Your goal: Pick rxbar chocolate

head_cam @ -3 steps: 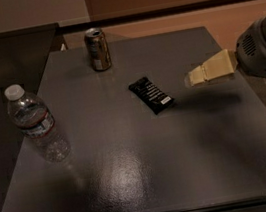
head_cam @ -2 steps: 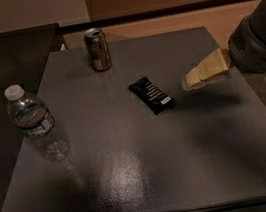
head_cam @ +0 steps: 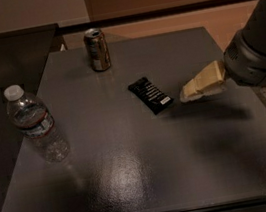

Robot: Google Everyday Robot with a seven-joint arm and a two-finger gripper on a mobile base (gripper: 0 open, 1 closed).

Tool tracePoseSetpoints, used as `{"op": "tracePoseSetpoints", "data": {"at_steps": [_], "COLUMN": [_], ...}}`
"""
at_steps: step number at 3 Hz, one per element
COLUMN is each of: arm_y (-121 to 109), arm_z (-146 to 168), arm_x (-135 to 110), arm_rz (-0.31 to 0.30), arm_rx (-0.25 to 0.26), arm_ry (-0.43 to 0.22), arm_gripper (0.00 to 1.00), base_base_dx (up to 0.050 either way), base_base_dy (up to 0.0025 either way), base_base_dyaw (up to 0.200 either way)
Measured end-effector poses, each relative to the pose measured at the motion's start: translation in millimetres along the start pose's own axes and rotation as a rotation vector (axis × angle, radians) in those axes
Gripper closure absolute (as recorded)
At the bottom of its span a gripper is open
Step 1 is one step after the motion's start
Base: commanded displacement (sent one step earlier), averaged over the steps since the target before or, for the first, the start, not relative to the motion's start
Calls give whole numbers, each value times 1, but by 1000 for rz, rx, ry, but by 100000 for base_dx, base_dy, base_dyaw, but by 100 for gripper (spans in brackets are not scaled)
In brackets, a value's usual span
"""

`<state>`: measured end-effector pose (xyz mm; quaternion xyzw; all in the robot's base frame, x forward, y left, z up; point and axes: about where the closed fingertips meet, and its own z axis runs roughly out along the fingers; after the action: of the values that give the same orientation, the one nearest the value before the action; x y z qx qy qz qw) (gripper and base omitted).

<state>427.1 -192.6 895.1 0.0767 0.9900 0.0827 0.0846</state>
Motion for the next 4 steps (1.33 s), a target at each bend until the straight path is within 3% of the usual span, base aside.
{"op": "tracePoseSetpoints", "data": {"at_steps": [1, 2, 4], "arm_y": [11, 22, 34], "arm_z": [15, 27, 34], "arm_x": [0, -17, -67], "arm_rz": [92, 116, 57], "arm_rx": [-66, -111, -112], "arm_ry": [-73, -167, -267], "arm_gripper": [0, 0, 0], "base_base_dx": [0, 0, 0], "base_base_dy": [0, 0, 0], "base_base_dyaw": [0, 0, 0]}}
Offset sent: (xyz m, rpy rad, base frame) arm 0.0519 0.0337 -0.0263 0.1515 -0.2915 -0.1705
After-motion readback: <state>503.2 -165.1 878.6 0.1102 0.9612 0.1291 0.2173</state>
